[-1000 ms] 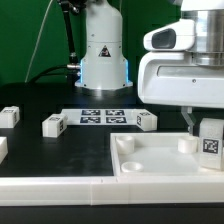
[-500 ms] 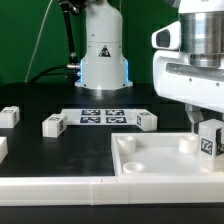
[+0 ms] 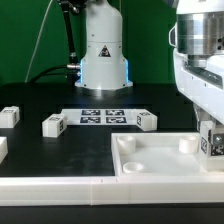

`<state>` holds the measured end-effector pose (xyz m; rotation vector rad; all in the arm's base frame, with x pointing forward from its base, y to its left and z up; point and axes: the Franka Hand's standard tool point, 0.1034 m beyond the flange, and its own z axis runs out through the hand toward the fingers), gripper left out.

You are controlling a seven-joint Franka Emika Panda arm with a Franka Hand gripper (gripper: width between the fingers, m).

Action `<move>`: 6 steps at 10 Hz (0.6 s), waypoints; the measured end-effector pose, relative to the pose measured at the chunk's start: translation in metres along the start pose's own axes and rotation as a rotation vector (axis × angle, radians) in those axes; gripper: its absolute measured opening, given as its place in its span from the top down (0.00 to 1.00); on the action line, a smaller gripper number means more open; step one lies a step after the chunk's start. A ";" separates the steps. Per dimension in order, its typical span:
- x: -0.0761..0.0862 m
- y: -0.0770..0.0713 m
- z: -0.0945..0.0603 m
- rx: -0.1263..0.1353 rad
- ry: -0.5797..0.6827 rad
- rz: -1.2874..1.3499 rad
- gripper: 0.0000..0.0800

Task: Assemble one leg

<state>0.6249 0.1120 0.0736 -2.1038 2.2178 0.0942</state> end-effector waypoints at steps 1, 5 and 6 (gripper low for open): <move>0.000 0.000 0.000 0.000 -0.001 0.096 0.64; -0.001 0.000 0.000 -0.001 -0.003 0.275 0.64; -0.001 0.001 0.001 -0.001 -0.003 0.241 0.50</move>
Offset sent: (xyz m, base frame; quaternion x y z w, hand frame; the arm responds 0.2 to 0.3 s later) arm -0.0007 -0.0042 -0.0024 -0.0086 0.0023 0.1334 0.9910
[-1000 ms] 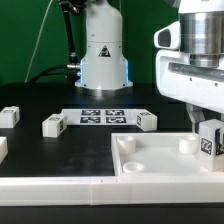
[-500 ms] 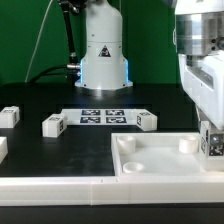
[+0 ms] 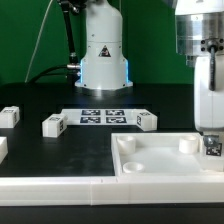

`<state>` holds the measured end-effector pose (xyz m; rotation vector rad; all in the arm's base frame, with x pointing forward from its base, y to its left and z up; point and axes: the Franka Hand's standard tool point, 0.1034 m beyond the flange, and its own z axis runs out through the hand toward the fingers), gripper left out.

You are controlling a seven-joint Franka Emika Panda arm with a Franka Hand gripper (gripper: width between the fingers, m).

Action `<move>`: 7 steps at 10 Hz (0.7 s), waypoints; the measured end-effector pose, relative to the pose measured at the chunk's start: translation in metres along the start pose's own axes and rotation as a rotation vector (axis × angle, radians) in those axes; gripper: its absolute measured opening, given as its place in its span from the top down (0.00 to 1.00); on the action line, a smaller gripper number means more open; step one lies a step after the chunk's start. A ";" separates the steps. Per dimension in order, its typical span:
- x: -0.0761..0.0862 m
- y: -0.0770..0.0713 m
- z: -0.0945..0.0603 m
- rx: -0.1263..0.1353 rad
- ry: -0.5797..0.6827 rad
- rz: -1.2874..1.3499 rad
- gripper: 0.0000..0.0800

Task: Assemble one leg

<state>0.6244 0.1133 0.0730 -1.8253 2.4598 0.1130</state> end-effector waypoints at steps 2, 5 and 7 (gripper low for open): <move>0.000 0.000 0.000 -0.001 0.000 -0.037 0.32; 0.000 0.001 0.001 -0.003 0.003 -0.343 0.19; 0.000 0.001 0.000 -0.008 0.004 -0.539 0.19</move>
Offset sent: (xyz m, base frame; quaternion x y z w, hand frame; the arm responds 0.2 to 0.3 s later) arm 0.0000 -0.0006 -0.0003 -0.0085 0.0113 -0.2545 0.9670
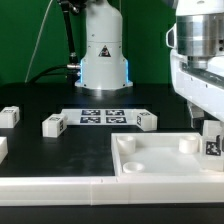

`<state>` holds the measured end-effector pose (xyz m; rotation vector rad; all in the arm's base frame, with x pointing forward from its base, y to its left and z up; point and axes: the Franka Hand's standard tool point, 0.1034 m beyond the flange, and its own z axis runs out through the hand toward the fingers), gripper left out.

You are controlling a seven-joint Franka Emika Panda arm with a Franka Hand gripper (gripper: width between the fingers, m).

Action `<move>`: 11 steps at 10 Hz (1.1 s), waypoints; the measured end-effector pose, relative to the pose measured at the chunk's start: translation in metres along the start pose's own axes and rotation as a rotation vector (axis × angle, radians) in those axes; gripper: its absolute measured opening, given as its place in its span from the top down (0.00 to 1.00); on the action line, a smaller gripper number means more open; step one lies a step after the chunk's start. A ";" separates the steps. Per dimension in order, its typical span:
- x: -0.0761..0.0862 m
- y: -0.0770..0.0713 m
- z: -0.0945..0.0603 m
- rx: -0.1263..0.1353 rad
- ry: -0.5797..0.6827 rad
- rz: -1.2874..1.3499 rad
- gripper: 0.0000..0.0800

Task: Assemble one leg

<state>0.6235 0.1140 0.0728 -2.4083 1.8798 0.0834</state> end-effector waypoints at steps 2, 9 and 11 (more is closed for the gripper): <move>-0.002 -0.001 -0.001 -0.007 -0.004 -0.161 0.19; -0.005 -0.001 -0.001 -0.018 0.009 -0.769 0.19; -0.004 -0.001 -0.001 -0.028 0.016 -0.949 0.19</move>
Offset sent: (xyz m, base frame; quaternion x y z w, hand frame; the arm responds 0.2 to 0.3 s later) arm 0.0022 0.0071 0.0000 -0.0083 0.0061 -0.2544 0.9670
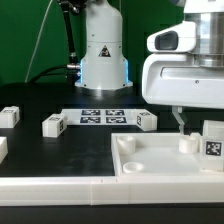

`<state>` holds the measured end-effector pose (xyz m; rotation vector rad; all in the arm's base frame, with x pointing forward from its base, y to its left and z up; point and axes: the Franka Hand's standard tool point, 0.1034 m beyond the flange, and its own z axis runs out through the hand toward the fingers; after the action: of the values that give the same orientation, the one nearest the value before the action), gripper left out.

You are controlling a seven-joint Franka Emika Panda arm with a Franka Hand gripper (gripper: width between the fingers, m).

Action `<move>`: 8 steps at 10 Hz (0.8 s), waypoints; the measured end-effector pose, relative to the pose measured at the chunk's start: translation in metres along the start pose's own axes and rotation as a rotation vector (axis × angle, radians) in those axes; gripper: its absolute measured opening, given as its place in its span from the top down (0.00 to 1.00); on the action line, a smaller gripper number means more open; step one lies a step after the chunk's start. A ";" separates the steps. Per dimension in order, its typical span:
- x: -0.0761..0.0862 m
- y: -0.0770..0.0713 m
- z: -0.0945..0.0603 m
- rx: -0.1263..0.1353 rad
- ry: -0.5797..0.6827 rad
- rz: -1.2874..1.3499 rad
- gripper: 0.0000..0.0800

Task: Assemble one leg

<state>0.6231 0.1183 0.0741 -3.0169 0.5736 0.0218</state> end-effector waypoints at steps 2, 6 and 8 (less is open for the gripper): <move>0.000 0.001 0.000 0.000 0.000 -0.017 0.31; 0.000 0.001 0.000 0.001 0.000 0.004 0.64; 0.001 0.002 0.000 0.001 0.000 0.127 0.64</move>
Offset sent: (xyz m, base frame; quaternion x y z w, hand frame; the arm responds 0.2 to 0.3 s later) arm 0.0000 0.0000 0.0000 0.0000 0.0000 0.0000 1.0000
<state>0.6236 0.1164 0.0744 -2.9742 0.7641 0.0289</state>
